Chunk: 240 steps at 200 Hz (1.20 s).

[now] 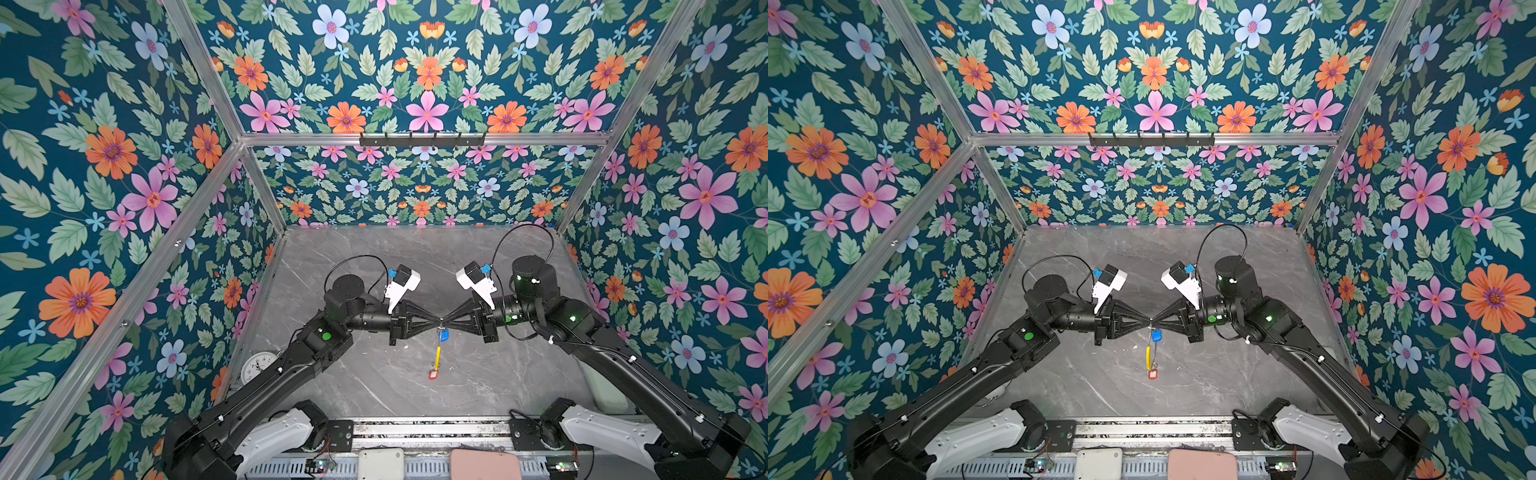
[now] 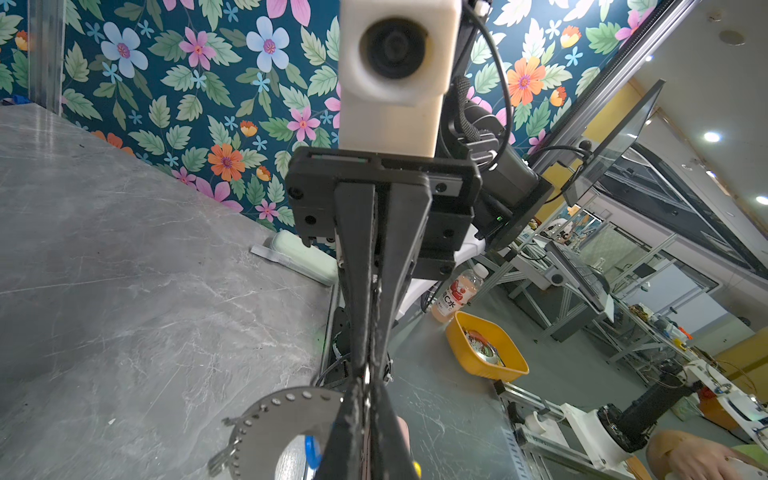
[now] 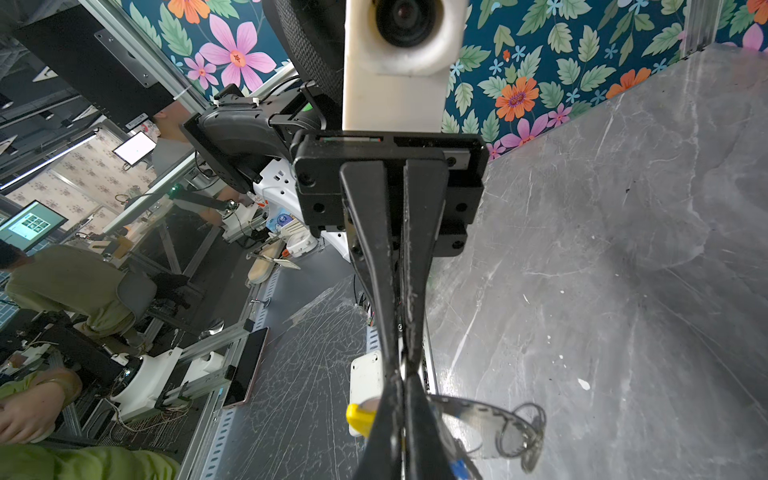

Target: Remove the keys from the keyring

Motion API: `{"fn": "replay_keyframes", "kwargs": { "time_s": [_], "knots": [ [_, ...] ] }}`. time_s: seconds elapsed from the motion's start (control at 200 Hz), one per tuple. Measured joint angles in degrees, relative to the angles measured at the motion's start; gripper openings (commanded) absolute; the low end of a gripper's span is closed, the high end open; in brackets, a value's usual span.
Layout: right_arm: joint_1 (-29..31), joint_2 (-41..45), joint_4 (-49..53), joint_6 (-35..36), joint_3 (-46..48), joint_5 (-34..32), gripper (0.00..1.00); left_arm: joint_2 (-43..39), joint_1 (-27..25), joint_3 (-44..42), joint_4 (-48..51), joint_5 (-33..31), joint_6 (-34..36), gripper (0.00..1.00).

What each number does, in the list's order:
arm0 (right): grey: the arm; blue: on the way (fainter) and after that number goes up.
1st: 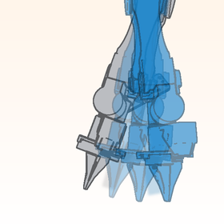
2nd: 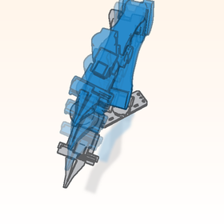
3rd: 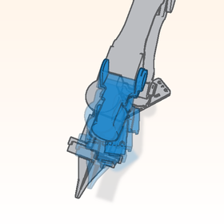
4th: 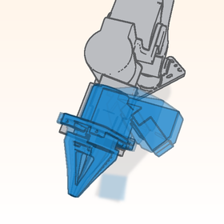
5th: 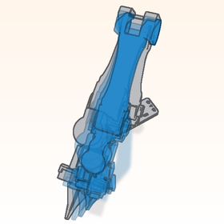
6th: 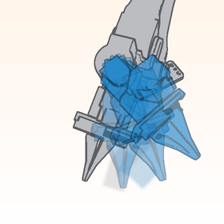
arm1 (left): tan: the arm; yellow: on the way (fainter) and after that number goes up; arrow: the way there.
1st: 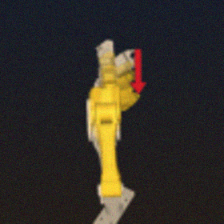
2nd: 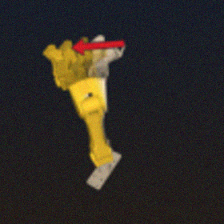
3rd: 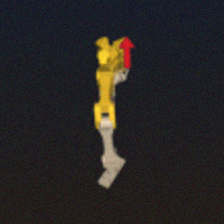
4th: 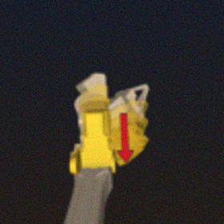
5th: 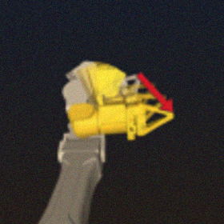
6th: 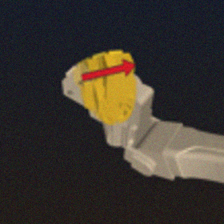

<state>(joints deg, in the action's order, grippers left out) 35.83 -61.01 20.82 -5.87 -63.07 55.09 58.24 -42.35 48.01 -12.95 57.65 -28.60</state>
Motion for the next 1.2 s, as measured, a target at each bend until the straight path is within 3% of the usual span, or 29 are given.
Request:
{"fn": "replay_keyframes", "kwargs": {
  "time_s": [0.08,0.255,0.365,0.475,0.72,0.975,1.09,1.2],
  "knots": [
    [0.0,-0.04,0.0,0.0,-0.02,0.11,0.0,0.04,-0.02,0.0,-0.15,0.07,-0.04,0.0],
    [0.26,-0.33,-0.2,-0.52,-0.09,-0.07,0.0,0.02,0.02,-0.35,-1.11,0.04,-1.09,0.0],
    [0.52,-0.09,-1.9,-2.51,0.26,-1.42,0.34,-0.72,0.02,-1.53,-3.04,-1.25,-1.51,0.0],
    [0.57,1.7,-5.88,-4.22,2.05,-3.43,0.47,-1.99,-0.15,-3.32,-5.88,-2.84,-2.12,0.0],
    [0.63,9.07,-18.01,-9.55,11.13,-10.71,0.53,-5.55,-0.09,-9.31,-17.38,-8.35,-5.99,0.0],
    [2.23,9.09,-23.61,-11.74,14.6,-11.54,0.58,-5.14,-0.09,-12.92,-30.49,-10.91,-10.73,0.0],
    [5.11,7.5,-23.3,-10.64,13.73,-11.76,0.57,-4.46,-0.09,-13.38,-34.05,-11.13,-12.59,0.0],
    [6.32,6.14,-23.15,-9.81,13.05,-12.11,0.48,-4.22,-0.09,-13.51,-36.11,-11.19,-13.46,0.0]
  ]
}}
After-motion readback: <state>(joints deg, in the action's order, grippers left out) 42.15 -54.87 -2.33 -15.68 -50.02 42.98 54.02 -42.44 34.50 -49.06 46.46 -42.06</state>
